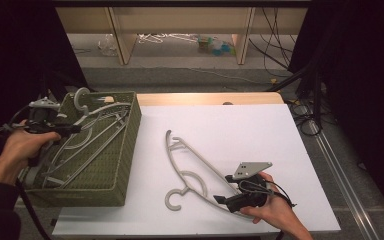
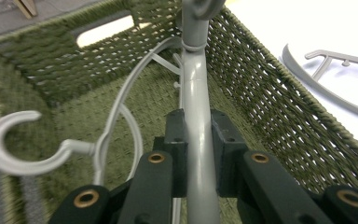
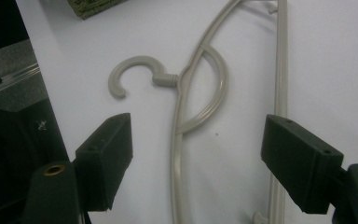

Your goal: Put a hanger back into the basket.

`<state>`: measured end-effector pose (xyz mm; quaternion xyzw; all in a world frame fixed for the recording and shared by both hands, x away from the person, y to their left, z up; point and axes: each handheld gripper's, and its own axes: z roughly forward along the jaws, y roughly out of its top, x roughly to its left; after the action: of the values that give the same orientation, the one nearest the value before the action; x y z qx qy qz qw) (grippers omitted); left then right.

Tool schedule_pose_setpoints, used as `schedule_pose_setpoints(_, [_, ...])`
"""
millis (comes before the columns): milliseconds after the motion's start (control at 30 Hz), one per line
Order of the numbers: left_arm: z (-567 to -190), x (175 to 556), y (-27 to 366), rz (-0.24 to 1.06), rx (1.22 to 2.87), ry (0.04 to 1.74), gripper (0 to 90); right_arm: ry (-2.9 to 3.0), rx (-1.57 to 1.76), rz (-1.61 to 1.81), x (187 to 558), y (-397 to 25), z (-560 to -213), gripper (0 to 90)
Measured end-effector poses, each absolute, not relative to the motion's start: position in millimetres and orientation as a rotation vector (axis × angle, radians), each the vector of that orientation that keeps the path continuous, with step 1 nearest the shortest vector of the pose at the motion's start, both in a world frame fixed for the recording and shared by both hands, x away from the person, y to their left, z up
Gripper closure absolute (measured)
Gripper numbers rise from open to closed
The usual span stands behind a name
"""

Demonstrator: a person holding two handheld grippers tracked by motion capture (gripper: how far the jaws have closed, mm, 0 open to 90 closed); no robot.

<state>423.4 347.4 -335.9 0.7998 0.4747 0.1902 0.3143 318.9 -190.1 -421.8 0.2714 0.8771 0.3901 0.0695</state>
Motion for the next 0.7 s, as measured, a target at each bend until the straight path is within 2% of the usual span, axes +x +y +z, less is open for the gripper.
schedule_pose_setpoints(200, [-356, 432, 348, 0.469, 2.086, 1.325, 78.4, 2.648, 0.808, 1.168, 318, -189, -424, 26.0])
schedule_pose_setpoints(700, [-370, 441, 359, 0.546, 2.116, 1.349, 75.8, 2.656, 0.806, 1.168, 319, -188, -423, 26.0])
